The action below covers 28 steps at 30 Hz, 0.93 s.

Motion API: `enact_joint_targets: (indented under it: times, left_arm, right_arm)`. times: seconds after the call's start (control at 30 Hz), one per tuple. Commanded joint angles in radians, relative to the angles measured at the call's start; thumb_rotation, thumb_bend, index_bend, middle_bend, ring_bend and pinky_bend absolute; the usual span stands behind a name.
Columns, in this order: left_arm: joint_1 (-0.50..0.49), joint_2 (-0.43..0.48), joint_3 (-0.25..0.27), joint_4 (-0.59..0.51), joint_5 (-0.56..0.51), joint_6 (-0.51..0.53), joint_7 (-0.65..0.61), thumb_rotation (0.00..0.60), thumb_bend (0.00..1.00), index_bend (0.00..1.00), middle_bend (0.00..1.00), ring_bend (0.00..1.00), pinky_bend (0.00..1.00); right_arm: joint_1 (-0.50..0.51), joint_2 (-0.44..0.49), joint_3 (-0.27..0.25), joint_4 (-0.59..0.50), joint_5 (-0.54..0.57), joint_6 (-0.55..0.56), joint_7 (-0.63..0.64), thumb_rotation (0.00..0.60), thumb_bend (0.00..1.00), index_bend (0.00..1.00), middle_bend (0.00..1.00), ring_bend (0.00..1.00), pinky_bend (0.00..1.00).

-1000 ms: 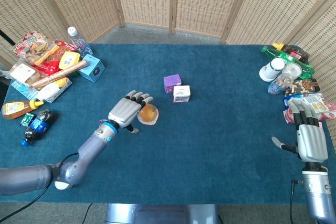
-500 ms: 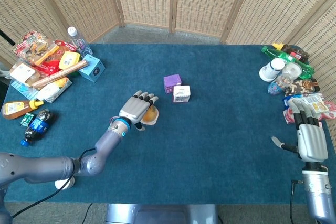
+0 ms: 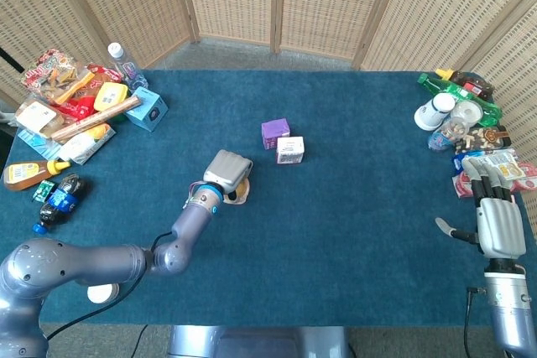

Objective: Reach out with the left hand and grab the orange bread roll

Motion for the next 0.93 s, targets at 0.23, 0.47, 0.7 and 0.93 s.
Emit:
enact_joint_targets:
  times: [0.23,0.47,0.7,0.93]
  left_arm:
    - [0.03,0.045,0.0,-0.083,0.059,0.069,-0.028,0.6,0.09,0.7,0.65,0.63,0.76]
    - [0.083,0.187,-0.015,-0.274,0.135,0.154,-0.066,0.6,0.09,0.73,0.65,0.64,0.76]
    - [0.124,0.317,-0.049,-0.426,0.199,0.214,-0.11,0.6,0.09,0.73,0.64,0.64,0.76]
    - [0.132,0.369,-0.074,-0.49,0.236,0.235,-0.126,0.6,0.09,0.72,0.64,0.63,0.76]
  right_arm:
    - [-0.001,0.0,-0.002,-0.002,-0.002,0.001,-0.004,0.6,0.0,0.0,0.0,0.0,0.0]
    - [0.0,0.0,-0.003,-0.004,-0.002,0.0,-0.011,0.6,0.0,0.0,0.0,0.0,0.0]
    - [0.0,-0.002,-0.006,-0.007,-0.005,0.001,-0.022,0.6,0.0,0.0,0.0,0.0,0.0]
    - [-0.001,-0.003,-0.007,-0.01,-0.005,0.004,-0.029,0.6,0.0,0.0,0.0,0.0,0.0]
